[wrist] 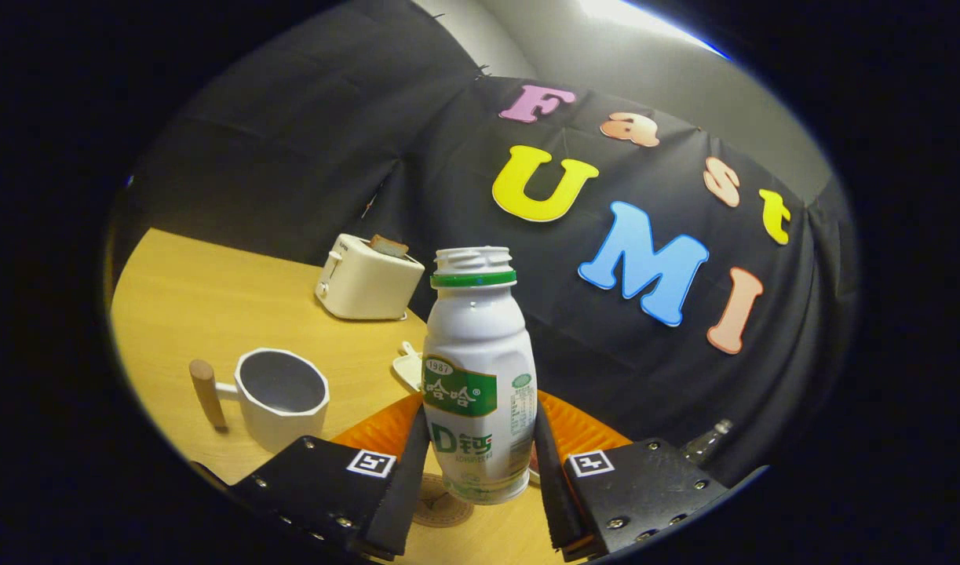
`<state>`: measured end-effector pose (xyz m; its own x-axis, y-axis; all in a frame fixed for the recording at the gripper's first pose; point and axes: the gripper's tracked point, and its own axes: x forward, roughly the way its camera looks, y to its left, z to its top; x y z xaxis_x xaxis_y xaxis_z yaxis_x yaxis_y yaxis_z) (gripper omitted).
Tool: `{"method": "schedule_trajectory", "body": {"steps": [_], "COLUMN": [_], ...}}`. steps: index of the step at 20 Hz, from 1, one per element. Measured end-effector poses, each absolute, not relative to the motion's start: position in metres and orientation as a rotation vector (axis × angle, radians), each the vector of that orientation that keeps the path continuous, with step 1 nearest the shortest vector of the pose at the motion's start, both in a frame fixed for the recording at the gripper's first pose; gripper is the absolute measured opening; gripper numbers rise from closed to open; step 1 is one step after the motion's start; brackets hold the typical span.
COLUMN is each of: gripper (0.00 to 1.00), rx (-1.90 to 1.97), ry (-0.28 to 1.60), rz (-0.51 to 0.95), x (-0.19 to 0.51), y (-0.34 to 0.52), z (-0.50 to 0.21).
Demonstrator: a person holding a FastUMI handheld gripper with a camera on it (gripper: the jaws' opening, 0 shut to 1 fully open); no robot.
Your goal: Take the bottle from table, then pour the juice into the cup, finally place the bottle on the coaster
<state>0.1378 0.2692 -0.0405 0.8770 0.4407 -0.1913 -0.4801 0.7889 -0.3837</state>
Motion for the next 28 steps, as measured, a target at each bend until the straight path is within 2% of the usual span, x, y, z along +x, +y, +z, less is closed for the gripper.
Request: {"method": "schedule_trajectory", "body": {"steps": [17,28], "gripper": [0.66,0.66], "rx": [-0.082,0.041], "ry": [0.261,0.235], "rz": [0.492,0.469], "x": [0.152,0.153], "y": [0.246,0.241], "z": [-0.097,-0.111]}}
